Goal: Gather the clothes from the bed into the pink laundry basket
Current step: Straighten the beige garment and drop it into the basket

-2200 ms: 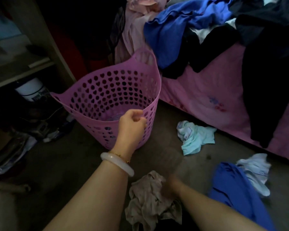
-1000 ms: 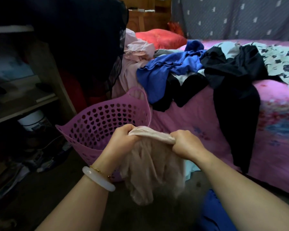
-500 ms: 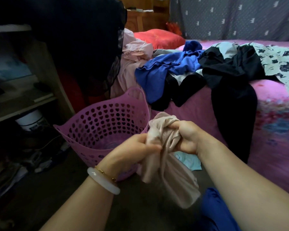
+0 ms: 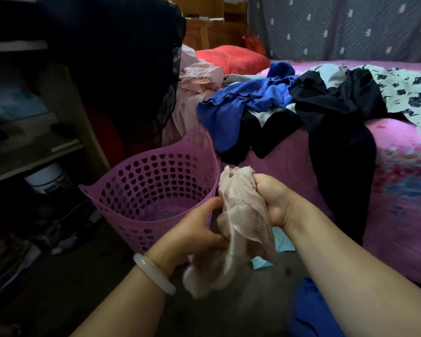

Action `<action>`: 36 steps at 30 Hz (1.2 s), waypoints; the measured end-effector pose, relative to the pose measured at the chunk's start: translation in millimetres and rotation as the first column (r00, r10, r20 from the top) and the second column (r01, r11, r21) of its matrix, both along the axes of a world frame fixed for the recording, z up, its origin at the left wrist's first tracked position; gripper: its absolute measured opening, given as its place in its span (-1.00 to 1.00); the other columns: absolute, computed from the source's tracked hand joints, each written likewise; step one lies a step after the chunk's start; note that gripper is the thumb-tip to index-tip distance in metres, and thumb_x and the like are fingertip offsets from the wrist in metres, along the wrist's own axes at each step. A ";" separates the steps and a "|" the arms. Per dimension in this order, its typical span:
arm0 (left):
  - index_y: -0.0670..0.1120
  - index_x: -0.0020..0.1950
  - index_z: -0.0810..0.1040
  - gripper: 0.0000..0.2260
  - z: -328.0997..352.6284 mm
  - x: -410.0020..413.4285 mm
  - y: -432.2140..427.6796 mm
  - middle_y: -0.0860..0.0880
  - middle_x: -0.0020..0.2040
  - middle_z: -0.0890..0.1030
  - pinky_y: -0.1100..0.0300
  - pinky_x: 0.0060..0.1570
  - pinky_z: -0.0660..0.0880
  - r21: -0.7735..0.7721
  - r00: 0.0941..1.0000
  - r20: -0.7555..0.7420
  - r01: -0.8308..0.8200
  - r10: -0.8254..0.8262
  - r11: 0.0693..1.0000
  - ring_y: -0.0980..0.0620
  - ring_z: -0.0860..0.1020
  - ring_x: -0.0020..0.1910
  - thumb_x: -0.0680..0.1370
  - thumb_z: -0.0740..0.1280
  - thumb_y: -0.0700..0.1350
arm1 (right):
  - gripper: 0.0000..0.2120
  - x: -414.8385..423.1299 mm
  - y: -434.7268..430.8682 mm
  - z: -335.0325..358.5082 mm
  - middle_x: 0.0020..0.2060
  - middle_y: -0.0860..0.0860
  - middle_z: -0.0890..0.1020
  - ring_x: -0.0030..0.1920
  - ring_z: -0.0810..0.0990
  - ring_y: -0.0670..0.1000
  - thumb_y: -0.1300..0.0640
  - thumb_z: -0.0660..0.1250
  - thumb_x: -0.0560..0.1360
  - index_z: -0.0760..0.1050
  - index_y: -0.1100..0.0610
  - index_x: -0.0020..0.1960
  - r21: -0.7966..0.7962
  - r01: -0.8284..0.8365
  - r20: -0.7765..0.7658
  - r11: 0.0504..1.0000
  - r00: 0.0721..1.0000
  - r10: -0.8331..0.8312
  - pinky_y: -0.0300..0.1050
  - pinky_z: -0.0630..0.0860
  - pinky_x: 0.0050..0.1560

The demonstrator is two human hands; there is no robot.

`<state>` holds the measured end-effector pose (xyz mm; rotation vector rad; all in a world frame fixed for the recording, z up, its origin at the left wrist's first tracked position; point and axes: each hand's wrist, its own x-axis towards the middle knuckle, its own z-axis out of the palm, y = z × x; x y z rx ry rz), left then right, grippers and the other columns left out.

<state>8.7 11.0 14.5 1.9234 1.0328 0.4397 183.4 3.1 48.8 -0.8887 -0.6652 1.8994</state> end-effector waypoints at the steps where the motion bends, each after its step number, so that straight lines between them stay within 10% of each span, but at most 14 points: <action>1: 0.07 0.24 0.49 -0.45 -3.9 3.1 -2.8 0.17 0.14 0.58 0.35 0.02 0.54 -0.083 0.996 0.069 0.063 -0.057 0.995 0.21 0.54 0.12 0.33 0.54 -0.27 | -0.86 -1.2 1.5 -0.5 -0.35 -0.01 0.49 -0.34 0.46 -0.08 0.05 0.33 0.41 0.50 0.13 -0.21 0.012 -0.010 0.018 1.000 1.000 0.010 -0.24 0.46 -0.29; 6: -0.20 0.03 0.61 -0.68 -7.4 -2.5 -3.7 -0.15 -0.03 0.69 0.14 -0.04 0.60 -0.344 0.927 0.376 0.118 0.021 0.932 -0.07 0.67 -0.02 0.33 0.46 -0.44 | -0.79 17.4 11.5 -6.8 -0.29 0.09 0.59 -0.26 0.58 0.02 0.16 0.22 0.54 0.54 0.19 -0.20 -0.095 0.168 0.043 0.981 0.985 -0.165 -0.12 0.60 -0.21; 11: -0.20 0.09 0.60 -0.68 10.0 -10.5 -6.0 -0.21 0.00 0.66 0.11 -0.09 0.61 -0.412 0.854 0.514 0.167 0.077 0.896 -0.12 0.65 -0.05 0.35 0.50 -0.27 | -0.65 27.3 10.8 -23.6 -0.04 0.05 0.49 -0.01 0.46 0.05 0.28 0.27 0.43 0.44 0.12 0.21 0.055 0.372 0.609 0.927 0.723 -0.326 0.11 0.44 0.05; 16: -0.28 0.10 0.52 -0.70 23.8 -3.1 -4.9 -0.22 -0.08 0.64 0.10 -0.19 0.63 -0.402 0.752 0.627 0.092 0.201 0.911 -0.10 0.64 -0.17 0.40 0.42 -0.22 | -0.44 8.2 -8.2 -5.6 0.18 -0.06 0.61 0.22 0.57 -0.01 -0.03 0.52 0.35 0.44 -0.15 0.31 0.263 -0.286 0.707 0.921 0.707 0.017 0.09 0.44 0.29; 19: -0.29 0.07 0.52 -0.72 27.0 -6.6 4.6 -0.26 -0.11 0.62 0.04 -0.22 0.62 -0.387 0.695 0.650 -0.046 0.308 0.921 -0.13 0.63 -0.20 0.41 0.39 -0.20 | -0.50 -5.3 -5.9 -18.8 0.04 0.02 0.69 0.07 0.67 0.06 0.07 0.57 0.28 0.55 -0.06 0.20 0.252 -0.327 0.804 0.911 0.594 -0.009 0.10 0.59 0.14; 24: -0.12 0.18 0.51 -0.65 18.5 -22.2 18.6 -0.14 0.06 0.62 0.01 -0.08 0.62 -0.309 0.715 0.504 -0.374 0.484 0.874 -0.08 0.65 -0.02 0.42 0.48 -0.18 | -0.86 -11.8 6.3 -26.3 -0.08 0.20 0.71 0.03 0.66 0.25 0.26 0.42 0.41 0.65 0.13 -0.05 0.299 0.021 0.678 0.954 0.699 -0.228 0.22 0.56 0.15; 29: 0.06 0.25 0.47 -0.38 20.4 -34.0 9.3 -0.03 0.12 0.62 -0.07 0.07 0.59 -0.516 0.923 0.174 -0.210 0.342 0.830 -0.06 0.63 0.08 0.24 0.55 0.12 | -0.82 -23.2 23.7 -11.5 -0.15 0.23 0.68 -0.19 0.69 0.15 0.28 0.31 0.53 0.55 0.29 0.11 0.144 0.304 0.321 0.942 0.886 -0.335 0.05 0.65 -0.13; 36: -0.17 0.29 0.50 -0.61 66.2 -34.7 70.2 -0.14 0.00 0.67 0.21 -0.26 0.59 -0.465 0.480 0.629 -0.398 0.611 0.791 0.01 0.68 -0.14 0.47 0.40 -0.28 | -0.74 -72.5 85.2 36.3 0.02 0.24 0.66 -0.11 0.68 0.12 0.16 0.23 0.60 0.52 0.28 0.20 0.078 0.414 -0.056 0.907 0.910 -0.410 -0.01 0.64 -0.13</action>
